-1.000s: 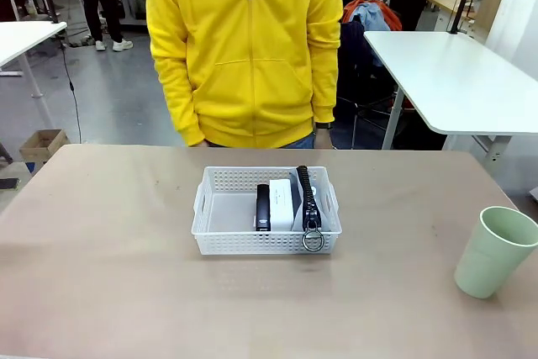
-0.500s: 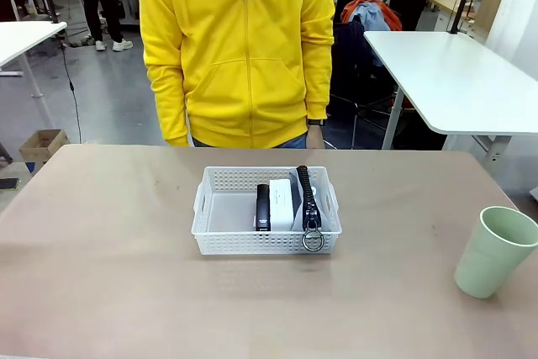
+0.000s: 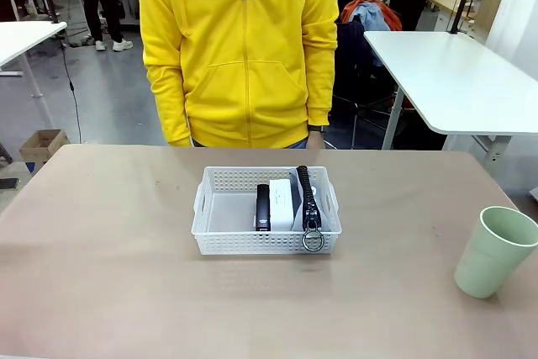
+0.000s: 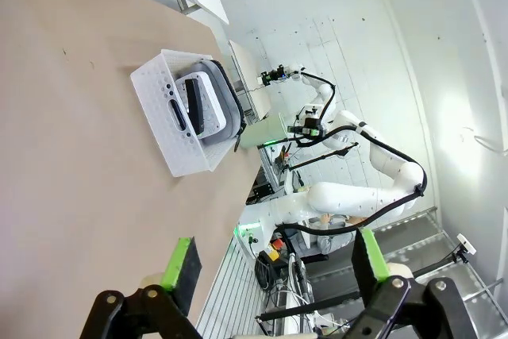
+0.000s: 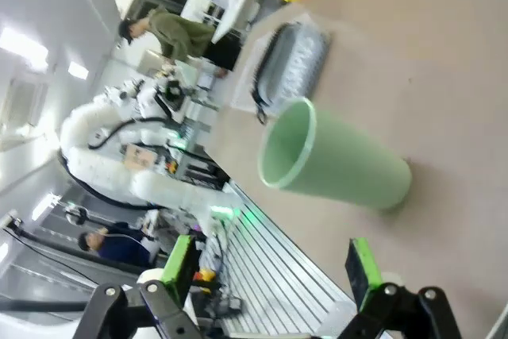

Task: Efficiently arrange items inside the basket to fit them all.
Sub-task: Pick up the Reusable plastic cup and place it inside the Organizing basket.

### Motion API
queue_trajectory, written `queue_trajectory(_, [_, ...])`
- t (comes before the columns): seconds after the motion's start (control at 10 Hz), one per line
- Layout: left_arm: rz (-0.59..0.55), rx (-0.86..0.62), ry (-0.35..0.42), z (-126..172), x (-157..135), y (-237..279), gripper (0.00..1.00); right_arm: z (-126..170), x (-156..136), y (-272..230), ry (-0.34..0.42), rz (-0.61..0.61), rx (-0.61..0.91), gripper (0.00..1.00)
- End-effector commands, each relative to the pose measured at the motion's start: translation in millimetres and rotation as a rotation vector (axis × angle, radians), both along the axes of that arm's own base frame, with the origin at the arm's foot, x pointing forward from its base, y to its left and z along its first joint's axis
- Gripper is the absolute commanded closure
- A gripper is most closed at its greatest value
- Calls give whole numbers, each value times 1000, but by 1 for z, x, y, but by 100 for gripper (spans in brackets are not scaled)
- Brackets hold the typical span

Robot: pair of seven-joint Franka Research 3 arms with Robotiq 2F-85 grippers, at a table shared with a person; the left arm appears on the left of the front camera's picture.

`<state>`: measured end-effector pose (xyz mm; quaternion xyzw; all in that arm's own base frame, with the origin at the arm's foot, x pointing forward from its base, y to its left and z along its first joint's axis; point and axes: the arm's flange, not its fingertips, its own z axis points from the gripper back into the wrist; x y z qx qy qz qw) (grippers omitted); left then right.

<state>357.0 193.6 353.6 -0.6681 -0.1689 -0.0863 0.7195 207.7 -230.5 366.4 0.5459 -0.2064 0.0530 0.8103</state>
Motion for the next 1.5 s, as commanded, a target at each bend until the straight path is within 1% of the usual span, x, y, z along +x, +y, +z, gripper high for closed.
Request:
queue_trajectory(0.0, [-2, 7, 10, 2, -4, -2, 0, -33, -9, -11, -23, -12, -37, 0])
queue_trajectory(0.1, [-2, 7, 10, 2, -4, -2, 0, -36, -9, -15, -42, -113, -59, 0])
queue_trajectory(0.2, [-2, 7, 10, 2, -4, -2, 0, -16, -5, -4, 1, 3, -28, 0])
queue_trajectory(0.7, [-2, 7, 10, 2, -4, -2, 0, -16, -5, -4, 1, 3, -28, 0])
queue_trajectory(0.8, [-2, 7, 10, 2, -4, -2, 0, -24, -6, -3, -11, 1, -30, 0])
queue_trajectory(0.9, [-2, 7, 10, 2, -4, -2, 0, -35, -2, 2, -190, 203, -132, 0])
queue_trajectory(1.0, [-2, 7, 10, 2, -4, -2, 0, -46, 0, -3, -371, 301, -134, 0])
queue_trajectory(1.1, [-2, 7, 10, 2, -4, -2, 0, -52, -1, -8, -484, 328, -202, 0])
queue_trajectory(1.2, [-2, 7, 10, 2, -4, -2, 0, -59, -6, -9, -574, 374, -289, 0])
queue_trajectory(1.3, [-2, 7, 10, 2, -4, -2, 0, -66, -8, -7, -627, 440, -331, 0])
queue_trajectory(1.4, [-2, 7, 10, 2, -4, -2, 0, -79, -8, 1, -672, 471, -431, 0])
